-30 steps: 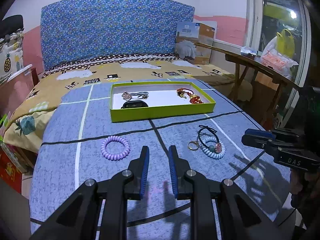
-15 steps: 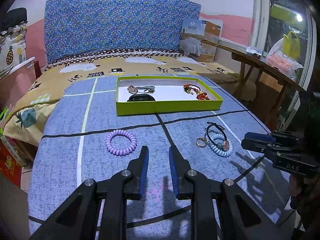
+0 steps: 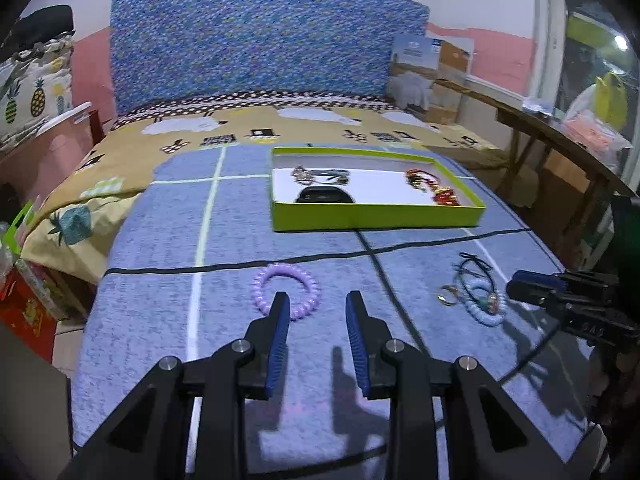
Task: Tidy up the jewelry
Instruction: 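Grasp the purple coil bracelet with the left tool while the right tool grasps the black hair tie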
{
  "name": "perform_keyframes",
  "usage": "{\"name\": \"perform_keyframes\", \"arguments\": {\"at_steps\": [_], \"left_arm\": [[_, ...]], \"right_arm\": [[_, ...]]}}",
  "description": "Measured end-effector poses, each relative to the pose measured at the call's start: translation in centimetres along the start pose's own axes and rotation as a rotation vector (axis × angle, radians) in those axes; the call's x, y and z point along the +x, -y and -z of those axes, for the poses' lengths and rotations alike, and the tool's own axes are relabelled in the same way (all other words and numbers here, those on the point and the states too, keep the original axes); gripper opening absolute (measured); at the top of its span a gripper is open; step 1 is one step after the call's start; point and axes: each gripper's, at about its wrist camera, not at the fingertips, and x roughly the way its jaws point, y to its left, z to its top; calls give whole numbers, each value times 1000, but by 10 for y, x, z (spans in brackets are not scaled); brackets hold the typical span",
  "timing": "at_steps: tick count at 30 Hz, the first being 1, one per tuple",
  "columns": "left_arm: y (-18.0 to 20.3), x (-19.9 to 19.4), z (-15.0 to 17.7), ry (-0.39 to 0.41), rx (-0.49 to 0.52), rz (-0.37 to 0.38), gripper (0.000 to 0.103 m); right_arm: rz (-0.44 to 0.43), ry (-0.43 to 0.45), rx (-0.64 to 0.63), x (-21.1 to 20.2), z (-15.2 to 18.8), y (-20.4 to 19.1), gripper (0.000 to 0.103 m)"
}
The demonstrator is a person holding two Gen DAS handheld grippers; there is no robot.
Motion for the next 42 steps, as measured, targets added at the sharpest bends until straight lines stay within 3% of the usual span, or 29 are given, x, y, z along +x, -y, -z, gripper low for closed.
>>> {"name": "perform_keyframes", "arguments": {"at_steps": [18, 22, 24, 25, 26, 28, 35, 42], "left_arm": [[-21, 59, -11, -169, -73, -92, 30], [-18, 63, -13, -171, -59, -106, 30], [-16, 65, -13, -171, -47, -112, 30], [-15, 65, -13, -170, -39, -117, 29], [-14, 65, -13, -170, -34, -118, 23], [-13, 66, -14, -169, -26, -112, 12], [-12, 60, -14, -152, -25, -93, 10], [-8, 38, -14, -96, -41, -25, 9]], "right_arm": [[-26, -52, 58, 33, -23, 10, 22], [-14, -71, 64, 39, -24, 14, 21], [-22, -71, 61, 39, -24, 14, 14], [-21, -67, 58, 39, -24, 13, 6], [-16, -62, 50, 38, -24, 12, 2], [-8, -54, 36, 37, -24, 9, 2], [-17, -2, 39, 21, -25, 6, 2], [-25, 48, 57, 0, -27, 5, 2]]}}
